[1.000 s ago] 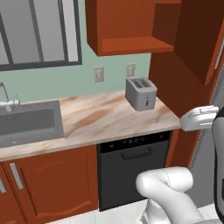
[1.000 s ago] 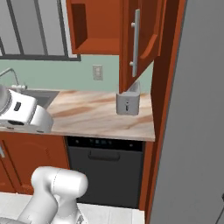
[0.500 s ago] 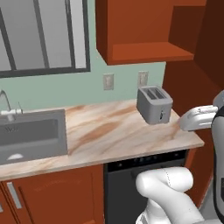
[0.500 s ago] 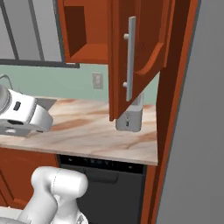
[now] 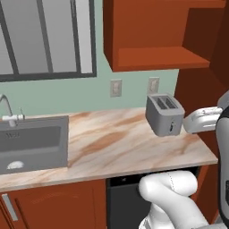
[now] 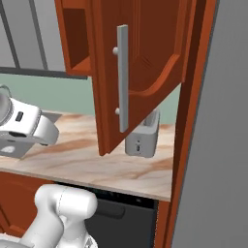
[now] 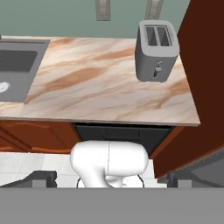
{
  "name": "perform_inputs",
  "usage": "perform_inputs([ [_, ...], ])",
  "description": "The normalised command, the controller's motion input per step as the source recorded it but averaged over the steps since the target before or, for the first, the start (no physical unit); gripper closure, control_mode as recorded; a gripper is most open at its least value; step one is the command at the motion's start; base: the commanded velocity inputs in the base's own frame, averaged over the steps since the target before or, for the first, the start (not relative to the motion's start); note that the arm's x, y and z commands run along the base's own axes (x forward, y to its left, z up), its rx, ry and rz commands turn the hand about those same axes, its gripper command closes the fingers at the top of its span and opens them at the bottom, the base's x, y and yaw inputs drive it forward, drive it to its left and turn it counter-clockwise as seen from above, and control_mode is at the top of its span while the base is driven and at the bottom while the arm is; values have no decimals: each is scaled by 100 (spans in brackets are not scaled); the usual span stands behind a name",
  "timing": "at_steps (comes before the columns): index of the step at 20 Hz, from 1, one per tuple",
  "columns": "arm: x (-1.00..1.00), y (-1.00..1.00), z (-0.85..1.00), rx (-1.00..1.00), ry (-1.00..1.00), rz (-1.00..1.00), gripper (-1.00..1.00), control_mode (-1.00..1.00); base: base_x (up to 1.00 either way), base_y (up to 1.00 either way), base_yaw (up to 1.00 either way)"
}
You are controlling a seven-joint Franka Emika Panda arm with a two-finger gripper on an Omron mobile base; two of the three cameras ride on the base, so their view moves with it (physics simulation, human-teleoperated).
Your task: Close all open cabinet doors.
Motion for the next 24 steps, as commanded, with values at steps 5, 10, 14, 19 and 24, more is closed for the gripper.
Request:
perform_inputs([
  [5,0,0,0,0,0,0,-100,100,15,-27,0],
  [10,0,0,0,0,0,0,-100,100,23,-16,0],
  [14,0,0,0,0,0,0,-100,100,38,-24,0],
  [19,0,0,0,0,0,0,-100,100,35,-32,0],
  [24,0,0,0,0,0,0,-100,100,8,-18,0],
])
